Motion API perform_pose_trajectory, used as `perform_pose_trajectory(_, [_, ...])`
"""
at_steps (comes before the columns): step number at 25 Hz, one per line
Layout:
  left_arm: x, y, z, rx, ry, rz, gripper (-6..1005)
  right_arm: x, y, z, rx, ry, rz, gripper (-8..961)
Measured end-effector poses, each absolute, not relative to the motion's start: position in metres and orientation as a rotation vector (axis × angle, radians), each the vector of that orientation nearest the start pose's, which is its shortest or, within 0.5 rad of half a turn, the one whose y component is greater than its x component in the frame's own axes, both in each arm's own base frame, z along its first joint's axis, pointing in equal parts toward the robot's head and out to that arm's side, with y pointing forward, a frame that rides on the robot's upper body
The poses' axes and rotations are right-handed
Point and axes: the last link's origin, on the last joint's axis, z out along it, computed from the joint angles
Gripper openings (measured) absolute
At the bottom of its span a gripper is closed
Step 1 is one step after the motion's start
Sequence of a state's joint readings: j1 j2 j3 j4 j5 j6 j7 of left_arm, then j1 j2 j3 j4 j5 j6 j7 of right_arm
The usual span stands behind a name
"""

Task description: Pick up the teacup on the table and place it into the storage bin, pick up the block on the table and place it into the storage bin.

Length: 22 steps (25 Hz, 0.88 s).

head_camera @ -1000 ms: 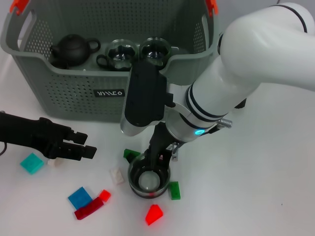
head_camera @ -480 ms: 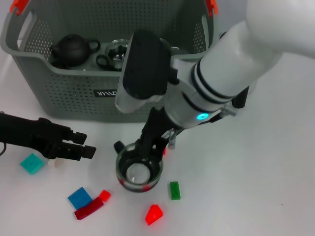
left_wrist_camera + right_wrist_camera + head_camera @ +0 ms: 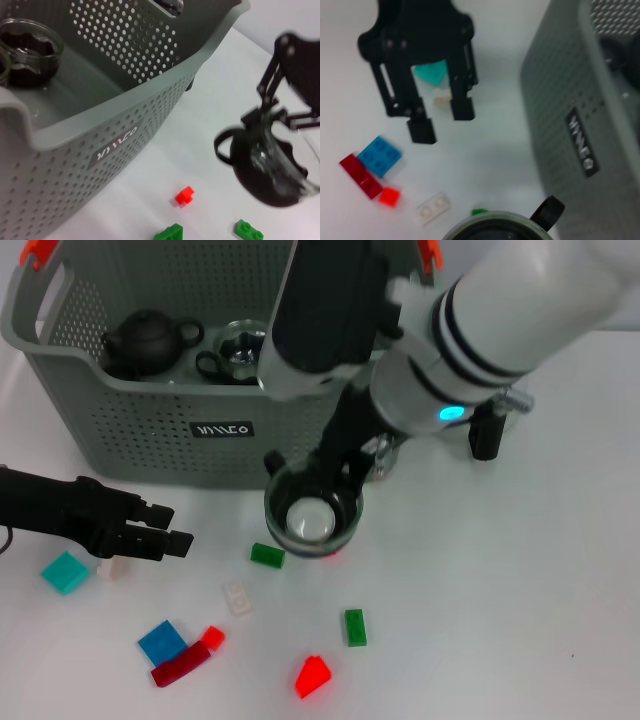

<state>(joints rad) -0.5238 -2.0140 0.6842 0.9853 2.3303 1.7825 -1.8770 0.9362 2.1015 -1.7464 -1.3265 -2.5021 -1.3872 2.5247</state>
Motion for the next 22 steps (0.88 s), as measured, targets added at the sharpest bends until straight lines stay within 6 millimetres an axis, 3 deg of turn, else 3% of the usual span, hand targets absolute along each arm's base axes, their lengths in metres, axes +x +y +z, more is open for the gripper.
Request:
perform_pose_trajectory(7, [-0.275, 0.321, 0.063, -2.789, -1.037, -0.21, 568, 0.013, 0.365, -0.046, -2.752, 0.06, -0.37, 62])
perform_pose_trajectory(14, [-0.275, 0.322, 0.063, -2.787, -1.034, -0.214, 568, -0.008, 0.388, -0.013, -2.671, 0.093, -0.186, 61])
perform_pose_trajectory(22, [-0.273, 0.323, 0.062, -2.789, -1.031, -0.218, 568, -0.019, 0.408, -0.006, -2.581, 0.085, -0.019, 62])
